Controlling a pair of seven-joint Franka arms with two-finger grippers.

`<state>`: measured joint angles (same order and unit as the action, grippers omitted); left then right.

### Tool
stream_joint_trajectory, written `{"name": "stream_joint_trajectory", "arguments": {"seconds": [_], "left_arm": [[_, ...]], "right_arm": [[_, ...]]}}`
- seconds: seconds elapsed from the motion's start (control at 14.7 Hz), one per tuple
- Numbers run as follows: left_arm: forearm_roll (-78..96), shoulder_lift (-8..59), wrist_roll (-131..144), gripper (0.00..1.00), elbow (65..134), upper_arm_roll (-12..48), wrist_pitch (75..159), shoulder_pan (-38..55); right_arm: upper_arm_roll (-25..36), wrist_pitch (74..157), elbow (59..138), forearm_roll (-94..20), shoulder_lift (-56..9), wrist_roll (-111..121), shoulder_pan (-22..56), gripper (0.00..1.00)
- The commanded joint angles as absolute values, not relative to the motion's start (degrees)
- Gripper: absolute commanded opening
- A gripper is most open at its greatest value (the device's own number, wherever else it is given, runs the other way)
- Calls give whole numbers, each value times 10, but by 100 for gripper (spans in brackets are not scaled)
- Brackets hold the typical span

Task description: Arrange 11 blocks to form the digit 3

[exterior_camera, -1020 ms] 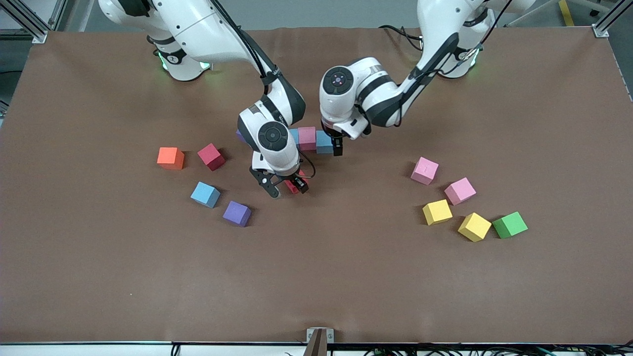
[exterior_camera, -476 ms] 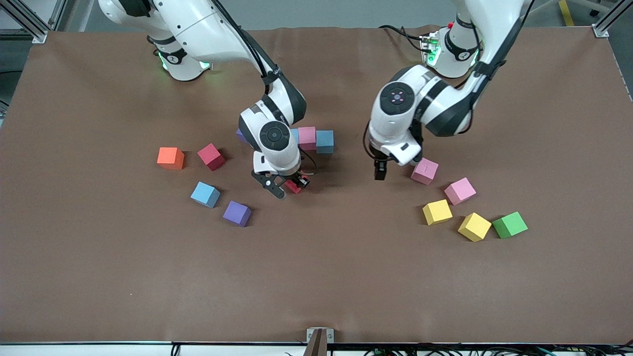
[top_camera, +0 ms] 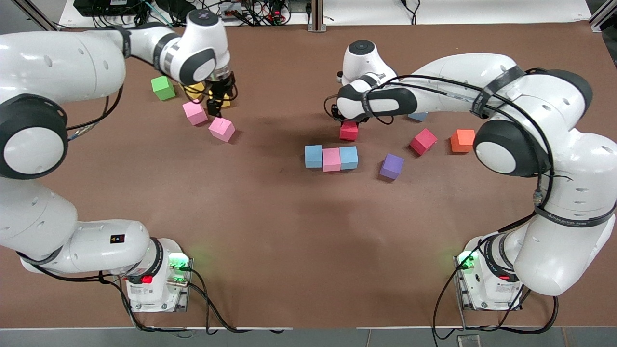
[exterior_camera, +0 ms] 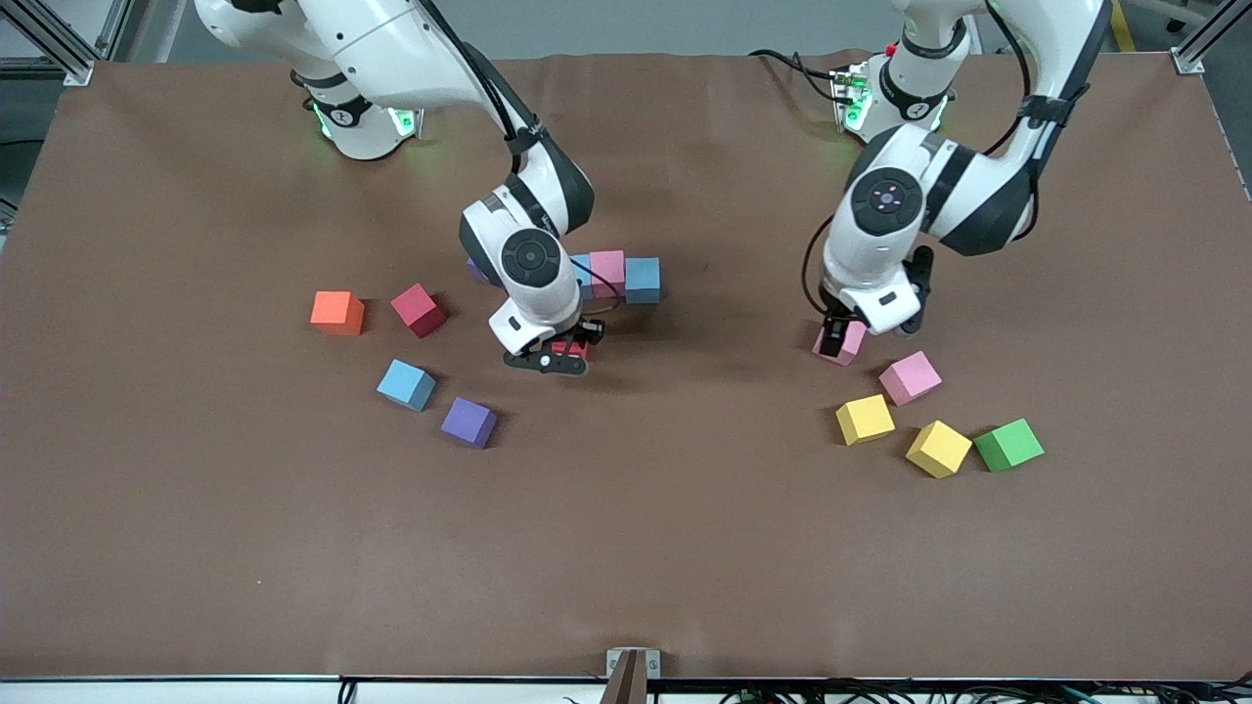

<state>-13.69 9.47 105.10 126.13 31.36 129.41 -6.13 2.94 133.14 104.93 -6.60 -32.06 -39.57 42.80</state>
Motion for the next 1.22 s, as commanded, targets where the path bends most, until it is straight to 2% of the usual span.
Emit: {"name": "stream_joint_trajectory", "arguments": {"seconds": [0.0,0.27,0.68,1.16], "left_arm": [[-125,64,999,100,1330,318,1373,-95],[-132,73,912,100,1392,317,1484,-133],[-133,114,889,100,1409,316,1521,-144],[-133,154,905,100,1387,316,1540,-140]], "right_arm": [[28,1340,1094,-56,-281,-370,442,0],[28,1364,1106,-51,-281,-369,449,0],[26,1385,1124,-50,-282,-359,453,0],[26,1384,1129,-51,-283,-363,467,0]]}}
